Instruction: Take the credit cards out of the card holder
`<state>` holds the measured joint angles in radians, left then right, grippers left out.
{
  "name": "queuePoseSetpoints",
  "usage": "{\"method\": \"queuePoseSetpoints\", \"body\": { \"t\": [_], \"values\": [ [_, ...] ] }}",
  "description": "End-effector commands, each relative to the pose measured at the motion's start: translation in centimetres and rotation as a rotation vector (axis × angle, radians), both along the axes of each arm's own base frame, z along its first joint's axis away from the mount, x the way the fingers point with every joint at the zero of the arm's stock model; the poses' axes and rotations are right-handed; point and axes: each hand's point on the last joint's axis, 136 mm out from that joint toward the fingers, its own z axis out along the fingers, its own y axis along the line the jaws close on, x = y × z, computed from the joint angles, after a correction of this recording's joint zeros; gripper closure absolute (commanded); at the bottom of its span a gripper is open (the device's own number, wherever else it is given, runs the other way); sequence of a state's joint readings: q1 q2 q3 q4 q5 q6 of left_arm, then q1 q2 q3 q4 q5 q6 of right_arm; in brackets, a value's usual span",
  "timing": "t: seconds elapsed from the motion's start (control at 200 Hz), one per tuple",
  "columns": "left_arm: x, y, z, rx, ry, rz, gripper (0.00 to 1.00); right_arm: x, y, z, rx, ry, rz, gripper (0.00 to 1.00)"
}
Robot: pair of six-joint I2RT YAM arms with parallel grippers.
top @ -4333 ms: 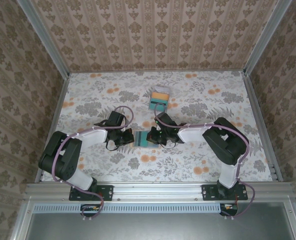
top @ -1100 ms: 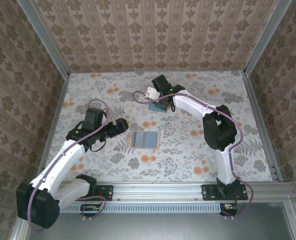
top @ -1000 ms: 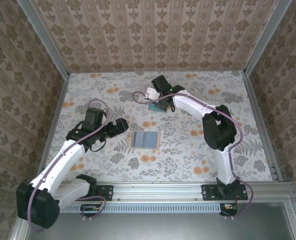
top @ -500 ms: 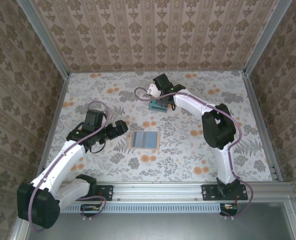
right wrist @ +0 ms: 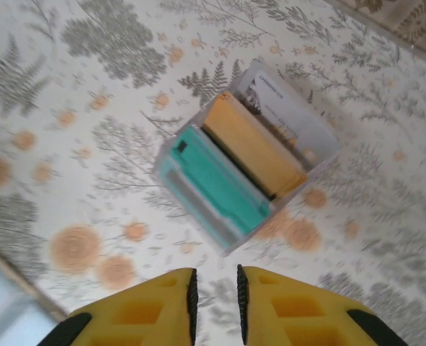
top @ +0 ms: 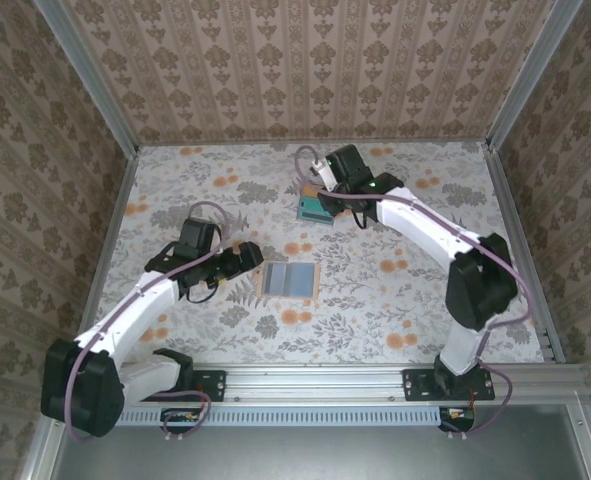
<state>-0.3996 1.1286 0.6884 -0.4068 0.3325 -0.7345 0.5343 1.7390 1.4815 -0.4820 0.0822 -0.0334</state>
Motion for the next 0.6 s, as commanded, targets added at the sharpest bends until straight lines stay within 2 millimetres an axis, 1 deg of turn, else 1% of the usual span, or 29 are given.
{"method": "queuePoseSetpoints", "body": {
  "t": [0.0,0.085,0.16,0.175,0.265,0.375,0.415,0.505,0.595],
  "values": [
    [-0.1,-1.6,-0.5,-0.043,0.006,-0.050,0.03,-4.4,0.8,-2.6,0.167,0.199,-0.129,0.74],
    [-0.1,-2.4,-1.2,-0.036,0.019,-0.074,0.05,-7.1,1.1,-4.2,0.249,0.299,-0.190,0.75],
    [0.2,-2.5,-1.8,-0.021,0.029,-0.075,0.10,-9.2,1.1,-5.9,0.287,0.378,-0.258,0.78],
    [-0.2,-3.2,-1.8,-0.021,0.028,-0.102,0.10,-9.6,1.2,-6.2,0.293,0.392,-0.268,0.78],
    [-0.1,-3.9,-2.4,-0.018,0.034,-0.117,0.12,-11.6,1.4,-8.2,0.344,0.470,-0.343,0.83],
    [0.0,-4.7,-2.9,-0.011,0.041,-0.143,0.13,-13.0,2.0,-10.7,0.396,0.535,-0.394,0.87],
    [0.0,-5.0,-3.0,-0.008,0.042,-0.151,0.13,-13.4,2.1,-11.6,0.400,0.559,-0.411,0.90],
    [0.1,-5.3,-3.3,-0.004,0.045,-0.162,0.14,-13.8,3.0,-12.8,0.408,0.600,-0.410,0.94],
    [0.0,-5.5,-3.6,-0.005,0.051,-0.165,0.15,-13.8,3.7,-13.6,0.412,0.619,-0.415,0.97]
  ]
}}
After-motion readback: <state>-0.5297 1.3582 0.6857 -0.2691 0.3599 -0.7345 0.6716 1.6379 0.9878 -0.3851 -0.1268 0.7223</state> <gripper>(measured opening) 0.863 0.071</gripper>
